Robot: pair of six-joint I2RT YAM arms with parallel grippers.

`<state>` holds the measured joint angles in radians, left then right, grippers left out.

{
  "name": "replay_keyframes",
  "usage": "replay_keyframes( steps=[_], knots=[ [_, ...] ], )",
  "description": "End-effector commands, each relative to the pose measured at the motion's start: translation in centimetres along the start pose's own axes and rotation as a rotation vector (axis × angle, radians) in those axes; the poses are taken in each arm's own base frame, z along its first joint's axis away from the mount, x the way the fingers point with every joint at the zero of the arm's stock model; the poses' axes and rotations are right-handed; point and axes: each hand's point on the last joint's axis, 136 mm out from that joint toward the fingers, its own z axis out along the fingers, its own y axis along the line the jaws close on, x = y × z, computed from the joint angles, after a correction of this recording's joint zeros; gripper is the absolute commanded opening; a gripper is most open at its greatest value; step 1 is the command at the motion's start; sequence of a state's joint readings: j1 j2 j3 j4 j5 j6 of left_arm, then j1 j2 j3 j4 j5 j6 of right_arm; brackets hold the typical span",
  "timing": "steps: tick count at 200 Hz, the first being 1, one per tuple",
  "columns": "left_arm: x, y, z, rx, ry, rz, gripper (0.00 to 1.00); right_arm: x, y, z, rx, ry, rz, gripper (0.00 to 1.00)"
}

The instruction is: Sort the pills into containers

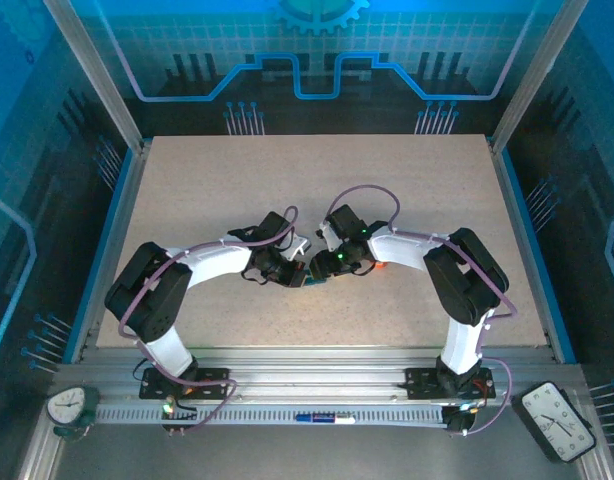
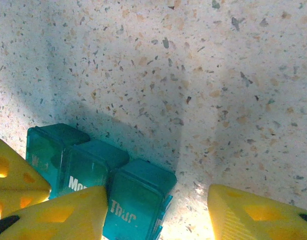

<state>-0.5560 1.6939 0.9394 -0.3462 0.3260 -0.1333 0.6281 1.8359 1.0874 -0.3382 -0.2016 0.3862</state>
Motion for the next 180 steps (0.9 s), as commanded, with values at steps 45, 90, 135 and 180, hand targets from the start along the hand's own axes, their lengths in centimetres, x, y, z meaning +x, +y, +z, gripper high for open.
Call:
replay_keyframes(
  steps=[45, 90, 135, 180],
  knots=[
    [3.0, 2.5, 0.2, -0.138, 0.098, -0.079, 0.00, 2.0, -2.3, 1.6, 0.056, 0.064, 0.052, 0.56],
    [2.8, 2.5, 0.6, -0.129, 0.098, -0.086, 0.00, 1.7, -1.9, 1.5, 0.038, 0.063, 0.054, 0.56],
    [-0.6, 0.2, -0.9, -0.051, -0.024, -0.050, 0.00, 0.2, -1.0, 0.0, 0.014, 0.036, 0.038, 0.57],
    [-5.1, -2.2, -4.3, -0.017, -0.189, 0.005, 0.00, -3.2, 0.7, -3.7, -0.036, -0.051, 0.015, 0.58]
  ],
)
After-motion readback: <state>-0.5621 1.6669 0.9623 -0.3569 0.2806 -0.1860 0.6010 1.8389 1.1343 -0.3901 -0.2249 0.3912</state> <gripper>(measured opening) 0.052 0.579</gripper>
